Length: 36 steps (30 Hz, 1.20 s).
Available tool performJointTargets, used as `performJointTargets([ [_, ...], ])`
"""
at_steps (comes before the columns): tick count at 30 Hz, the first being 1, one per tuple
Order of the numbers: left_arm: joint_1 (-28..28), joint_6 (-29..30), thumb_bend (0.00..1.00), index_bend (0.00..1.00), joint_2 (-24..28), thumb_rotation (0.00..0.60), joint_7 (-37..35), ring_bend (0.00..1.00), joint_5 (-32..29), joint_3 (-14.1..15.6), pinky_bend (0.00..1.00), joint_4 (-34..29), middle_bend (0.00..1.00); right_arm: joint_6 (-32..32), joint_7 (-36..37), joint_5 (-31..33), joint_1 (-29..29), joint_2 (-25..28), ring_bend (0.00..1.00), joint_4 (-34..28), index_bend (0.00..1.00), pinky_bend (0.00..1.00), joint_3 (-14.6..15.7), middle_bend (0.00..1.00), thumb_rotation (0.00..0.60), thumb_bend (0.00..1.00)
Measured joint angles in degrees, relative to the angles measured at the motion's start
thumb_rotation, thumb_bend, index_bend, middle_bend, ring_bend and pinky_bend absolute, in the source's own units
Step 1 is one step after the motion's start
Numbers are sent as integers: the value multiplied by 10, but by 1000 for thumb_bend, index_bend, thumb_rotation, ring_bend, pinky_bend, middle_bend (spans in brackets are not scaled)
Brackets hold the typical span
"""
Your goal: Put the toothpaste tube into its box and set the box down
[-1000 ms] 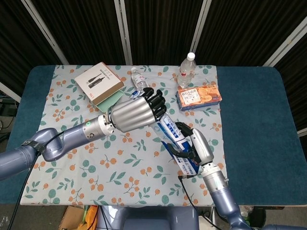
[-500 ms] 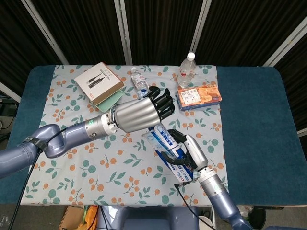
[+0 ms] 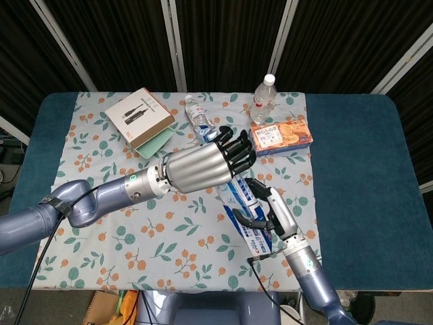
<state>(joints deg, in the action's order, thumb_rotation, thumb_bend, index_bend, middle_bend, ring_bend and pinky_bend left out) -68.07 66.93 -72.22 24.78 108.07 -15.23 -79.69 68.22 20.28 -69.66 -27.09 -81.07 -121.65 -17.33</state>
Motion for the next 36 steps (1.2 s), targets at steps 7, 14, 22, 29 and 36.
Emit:
performJointTargets([
  [7,0,5,58,259,8,600,-1,287,1,1,458,-13,326,11,37,-9,15,8,574,2,498,530,-3,568,600,424],
  [14,-9,7,58,255,8,600,0,283,-4,-12,458,-29,320,35,73,-15,28,2,574,8,498,530,-12,568,600,424],
  [22,3,36,58,255,18,600,-6,283,-9,-18,458,-47,319,65,83,-21,39,-7,574,22,498,530,-25,568,600,423],
  [29,51,97,58,255,35,600,-24,283,-9,-7,458,-65,318,88,89,-20,49,-12,574,44,498,530,-36,568,600,423],
  [36,132,171,58,255,54,600,-47,283,-13,27,458,-68,318,104,94,-25,54,-12,575,63,498,530,-47,568,600,423],
])
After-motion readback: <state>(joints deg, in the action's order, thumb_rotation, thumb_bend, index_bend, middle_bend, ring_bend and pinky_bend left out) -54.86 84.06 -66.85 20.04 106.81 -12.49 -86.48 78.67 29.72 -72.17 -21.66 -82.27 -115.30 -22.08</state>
